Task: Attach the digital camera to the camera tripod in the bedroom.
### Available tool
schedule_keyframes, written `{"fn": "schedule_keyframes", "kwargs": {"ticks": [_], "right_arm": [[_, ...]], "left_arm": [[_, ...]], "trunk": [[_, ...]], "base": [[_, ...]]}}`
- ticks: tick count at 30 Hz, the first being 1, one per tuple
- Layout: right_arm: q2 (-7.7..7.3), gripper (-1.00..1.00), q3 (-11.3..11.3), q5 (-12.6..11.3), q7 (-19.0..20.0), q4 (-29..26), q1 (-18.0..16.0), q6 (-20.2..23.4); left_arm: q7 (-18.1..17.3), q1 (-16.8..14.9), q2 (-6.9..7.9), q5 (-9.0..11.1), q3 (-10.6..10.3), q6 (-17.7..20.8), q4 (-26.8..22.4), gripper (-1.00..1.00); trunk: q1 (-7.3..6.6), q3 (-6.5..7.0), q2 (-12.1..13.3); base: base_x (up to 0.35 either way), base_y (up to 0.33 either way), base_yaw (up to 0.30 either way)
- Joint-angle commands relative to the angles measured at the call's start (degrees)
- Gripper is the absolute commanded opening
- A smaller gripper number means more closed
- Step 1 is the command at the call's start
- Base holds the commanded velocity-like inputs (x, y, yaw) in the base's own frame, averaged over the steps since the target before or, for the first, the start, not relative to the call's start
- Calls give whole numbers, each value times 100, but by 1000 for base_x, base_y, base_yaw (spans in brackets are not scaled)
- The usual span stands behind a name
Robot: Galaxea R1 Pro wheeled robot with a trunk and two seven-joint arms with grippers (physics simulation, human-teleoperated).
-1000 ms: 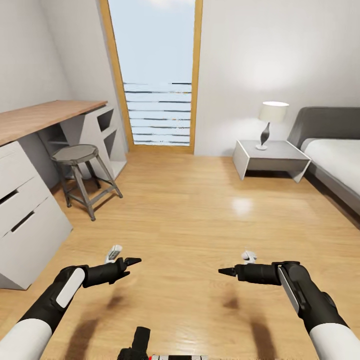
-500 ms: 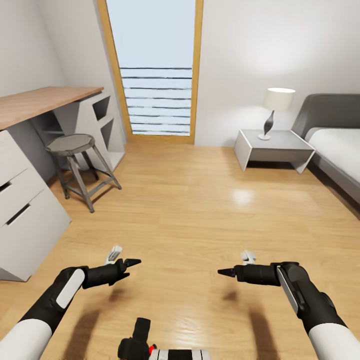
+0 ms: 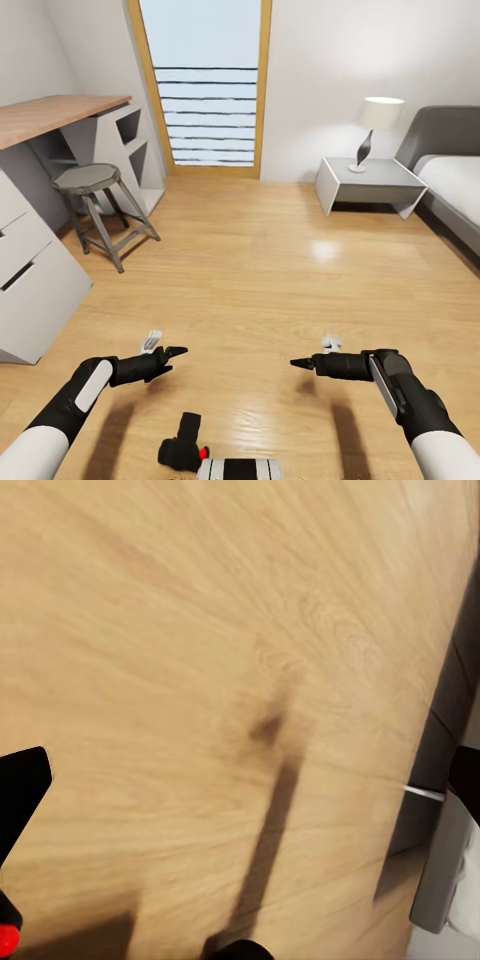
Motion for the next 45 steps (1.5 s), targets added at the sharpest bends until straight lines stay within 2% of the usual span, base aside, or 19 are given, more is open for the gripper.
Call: {"fn": "schedule_keyframes", "kwargs": {"ticks": [1,35,40,45], "right_arm": [[1,100,-7,-9,13,-2,-3,42],[-30,100,-15,-56,47,-62,-3,53],[-31,100,-15,-83,130,-82,-3,59],[-31,100,-15,-90,404,-116,-3,107]], "left_arm": [[-7,-3,4,17,-12,18,0,100],[-7,-3,2,17,-13,18,2,100],[-7,-3,2,15,-14,18,2,100],[-7,-3,2,16,-12,18,2,100]], "trunk": [[1,-27,-3],[89,-780,-49],[102,-891,-56],[115,-1002,-62]], "base": [[0,0,0],[0,0,0],[0,0,0],[0,0,0]]}}
